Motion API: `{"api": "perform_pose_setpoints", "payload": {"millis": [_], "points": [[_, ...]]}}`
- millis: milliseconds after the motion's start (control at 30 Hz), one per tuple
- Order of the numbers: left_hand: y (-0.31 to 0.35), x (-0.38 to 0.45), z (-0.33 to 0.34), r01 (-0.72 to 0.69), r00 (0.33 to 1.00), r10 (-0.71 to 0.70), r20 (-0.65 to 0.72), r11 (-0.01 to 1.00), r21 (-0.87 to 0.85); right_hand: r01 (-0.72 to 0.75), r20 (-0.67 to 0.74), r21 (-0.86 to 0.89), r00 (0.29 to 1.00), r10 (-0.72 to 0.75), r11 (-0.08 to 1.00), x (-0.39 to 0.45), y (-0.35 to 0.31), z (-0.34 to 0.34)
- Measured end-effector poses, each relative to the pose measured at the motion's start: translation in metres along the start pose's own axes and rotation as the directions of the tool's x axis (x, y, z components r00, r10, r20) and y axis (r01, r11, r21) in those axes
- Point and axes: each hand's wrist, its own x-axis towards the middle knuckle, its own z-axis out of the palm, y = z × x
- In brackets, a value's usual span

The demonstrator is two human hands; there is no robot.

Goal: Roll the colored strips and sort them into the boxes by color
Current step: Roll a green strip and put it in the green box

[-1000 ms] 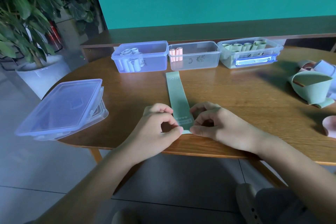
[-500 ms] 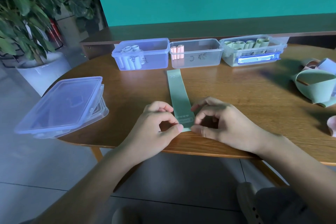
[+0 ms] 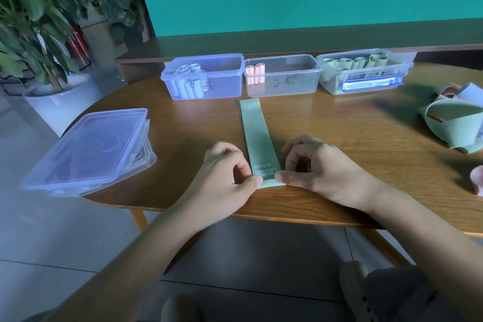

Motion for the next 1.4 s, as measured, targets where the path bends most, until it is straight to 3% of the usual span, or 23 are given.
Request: {"api": "perform_pose_setpoints", "payload": {"millis": [133,333,500,800,933,1033,1233,1400], "points": [[-0.003,-0.001,0.002,-0.126,0.991,0.124,-0.039,0.990,-0.055,0.135,0.026,0.090,0.990,-0.138,0.987,-0.002,-0.001,0.002],[-0.004,-0.003,0.004,-0.234,0.971,0.235,-0.040,0.972,0.033,0.286,0.081,-0.042,0.956,-0.282,0.957,-0.003,0.003,0.003],[0.000,-0.004,0.003,-0.176,0.983,0.177,-0.040,0.984,0.031,0.262,0.078,-0.088,0.964,-0.255,0.961,-0.006,0.004,0.002],[0.000,0.003,0.009,-0.065,0.988,0.065,-0.138,0.998,0.008,0.169,-0.071,-0.068,0.982,-0.173,0.983,-0.001,0.001,0.009],[-0.001,0.004,0.009,-0.154,0.982,0.152,-0.111,0.988,-0.015,0.109,-0.125,-0.025,0.986,-0.111,0.994,0.002,-0.002,0.012],[-0.004,0.002,0.011,-0.217,0.971,0.224,-0.085,0.972,0.089,0.087,-0.143,-0.034,0.986,-0.091,0.996,0.003,-0.002,0.015],[-0.006,0.003,0.012,-0.199,0.975,0.205,-0.081,0.977,0.074,0.184,-0.135,-0.059,0.972,-0.190,0.981,0.003,0.004,0.017],[-0.005,0.005,0.012,-0.200,0.970,0.207,-0.125,0.977,0.073,0.285,-0.027,-0.162,0.956,-0.293,0.945,0.000,0.009,0.013]]}}
